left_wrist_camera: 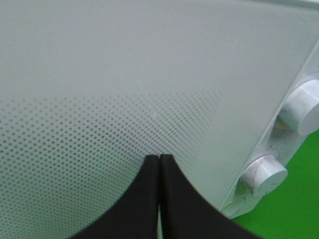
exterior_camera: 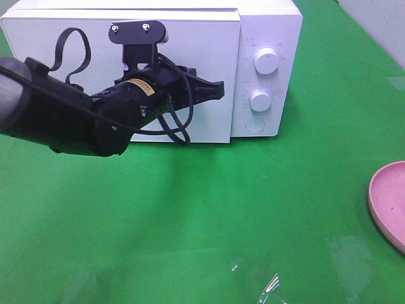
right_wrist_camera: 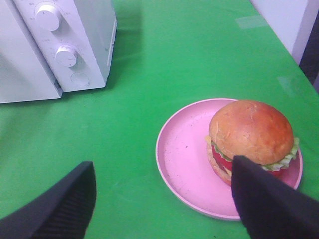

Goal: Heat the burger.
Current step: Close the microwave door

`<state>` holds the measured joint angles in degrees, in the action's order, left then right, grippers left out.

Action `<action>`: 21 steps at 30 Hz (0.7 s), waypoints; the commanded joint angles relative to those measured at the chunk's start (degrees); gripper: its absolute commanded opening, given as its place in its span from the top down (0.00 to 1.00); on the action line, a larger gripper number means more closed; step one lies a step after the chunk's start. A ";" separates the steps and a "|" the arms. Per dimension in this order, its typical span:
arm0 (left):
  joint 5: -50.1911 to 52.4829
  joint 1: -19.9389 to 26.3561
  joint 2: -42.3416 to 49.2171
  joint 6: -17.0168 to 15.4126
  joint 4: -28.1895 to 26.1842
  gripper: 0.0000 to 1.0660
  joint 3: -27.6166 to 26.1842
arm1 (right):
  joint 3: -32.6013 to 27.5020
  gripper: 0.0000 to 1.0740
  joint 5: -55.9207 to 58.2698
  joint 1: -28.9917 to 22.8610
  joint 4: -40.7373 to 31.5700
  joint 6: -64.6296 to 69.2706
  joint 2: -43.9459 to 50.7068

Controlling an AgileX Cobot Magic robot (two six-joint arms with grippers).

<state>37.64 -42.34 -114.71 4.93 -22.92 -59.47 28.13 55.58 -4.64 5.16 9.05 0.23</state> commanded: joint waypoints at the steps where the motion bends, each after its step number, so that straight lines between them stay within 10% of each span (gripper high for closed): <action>1: 2.23 0.74 -1.15 4.01 -7.39 1.00 -2.69 | -0.06 0.32 -0.40 0.29 0.06 -0.86 1.49; 21: 2.58 4.13 -2.29 6.36 -8.19 1.00 -4.76 | -0.06 0.32 -0.40 0.29 0.06 -0.86 1.49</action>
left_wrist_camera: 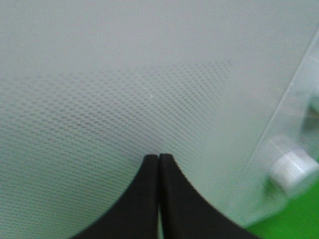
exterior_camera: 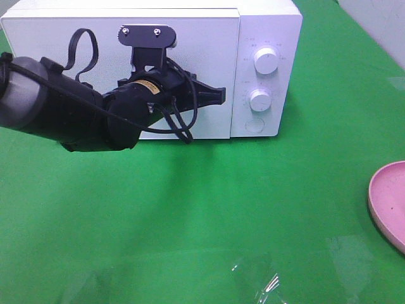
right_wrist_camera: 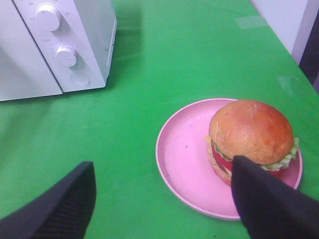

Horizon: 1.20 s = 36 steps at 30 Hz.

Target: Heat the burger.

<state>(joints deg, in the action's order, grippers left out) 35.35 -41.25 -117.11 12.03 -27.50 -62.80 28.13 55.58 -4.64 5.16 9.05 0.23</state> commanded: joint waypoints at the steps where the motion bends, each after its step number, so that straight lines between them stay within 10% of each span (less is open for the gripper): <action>1: 4.87 3.21 0.11 -1.09 -3.61 1.00 -1.43 | -0.06 0.32 -0.40 0.29 0.06 -0.86 1.49; 15: -15.64 -2.52 6.70 0.40 -1.32 0.98 1.49 | -0.06 0.32 -0.40 0.29 0.06 -0.86 1.49; 19: -26.59 -4.07 9.63 2.69 -1.20 0.62 4.30 | -0.06 0.32 -0.40 0.29 0.06 -0.86 1.49; 21: -34.26 -4.18 11.46 2.35 -1.32 0.19 5.61 | -0.06 0.32 -0.40 0.29 0.06 -0.86 1.49; 23: -39.76 -4.18 12.61 2.41 -1.20 0.06 5.84 | -0.06 0.32 -0.40 0.29 0.06 -0.86 1.49; 36: -62.28 -3.72 23.89 2.01 4.41 0.08 5.90 | -0.06 0.32 -0.40 0.29 0.06 -0.86 1.49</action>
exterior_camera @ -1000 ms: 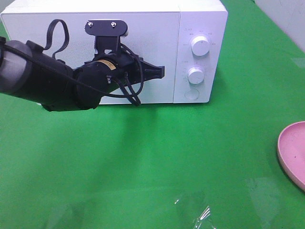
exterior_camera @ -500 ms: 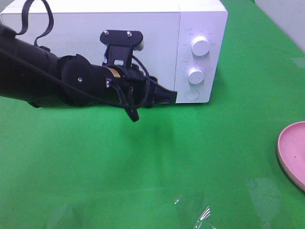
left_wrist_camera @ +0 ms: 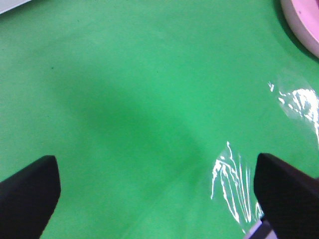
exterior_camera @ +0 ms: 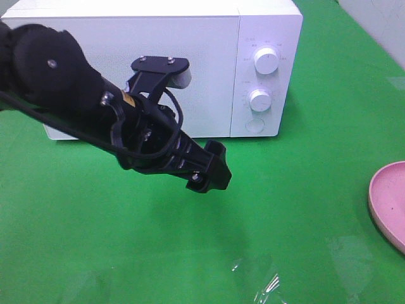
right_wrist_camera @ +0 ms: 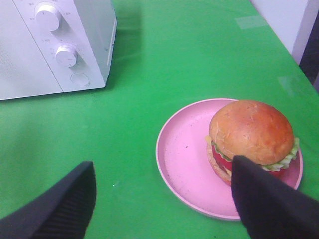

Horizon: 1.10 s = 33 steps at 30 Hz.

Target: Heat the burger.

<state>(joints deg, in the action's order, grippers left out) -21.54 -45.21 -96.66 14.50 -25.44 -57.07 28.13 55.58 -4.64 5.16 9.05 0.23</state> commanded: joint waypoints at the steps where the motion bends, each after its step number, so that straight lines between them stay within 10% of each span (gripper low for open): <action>1: -7.22 0.46 4.70 -1.09 2.81 0.08 0.17 | -0.06 0.32 -0.40 0.29 0.06 -0.86 1.49; 24: -40.91 41.65 27.56 -6.65 13.52 0.08 0.23 | -0.06 0.32 -0.40 0.29 0.06 -0.86 1.49; 33: -42.86 48.93 37.36 -6.65 15.07 0.08 1.83 | -0.06 0.32 -0.40 0.29 0.06 -0.86 1.49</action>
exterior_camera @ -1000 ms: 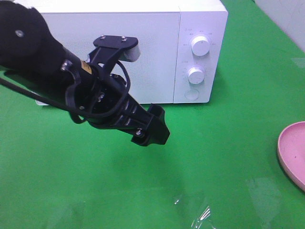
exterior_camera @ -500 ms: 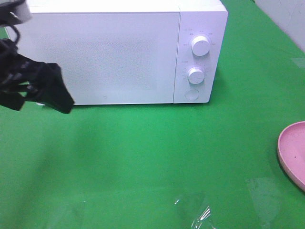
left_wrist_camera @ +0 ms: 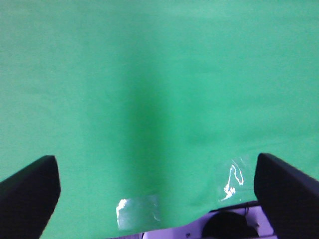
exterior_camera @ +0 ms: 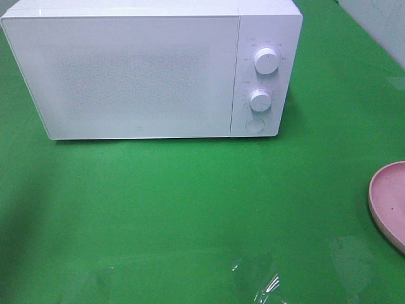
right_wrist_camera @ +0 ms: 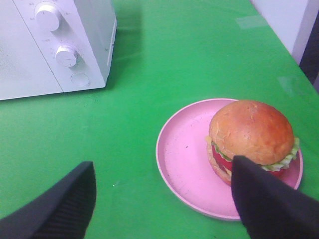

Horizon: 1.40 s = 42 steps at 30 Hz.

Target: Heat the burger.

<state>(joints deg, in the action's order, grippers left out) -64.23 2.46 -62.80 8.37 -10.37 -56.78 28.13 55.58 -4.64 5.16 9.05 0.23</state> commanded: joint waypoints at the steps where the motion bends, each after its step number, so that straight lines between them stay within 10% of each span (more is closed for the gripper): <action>1: -0.17 1.26 3.50 -0.52 0.00 0.08 1.55 | -0.06 0.32 -0.40 0.29 0.06 -0.86 1.49; 17: 4.18 1.89 32.37 -0.46 -0.23 0.08 25.32 | -0.06 0.32 -0.40 0.29 0.06 -0.86 1.49; 42: 2.75 1.89 58.33 -1.38 0.57 0.08 27.10 | -0.06 0.32 -0.40 0.29 0.06 -0.86 1.49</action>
<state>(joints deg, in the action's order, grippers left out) -61.42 4.30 -5.21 7.39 -9.51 -29.74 28.13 55.58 -4.64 5.16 9.05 0.23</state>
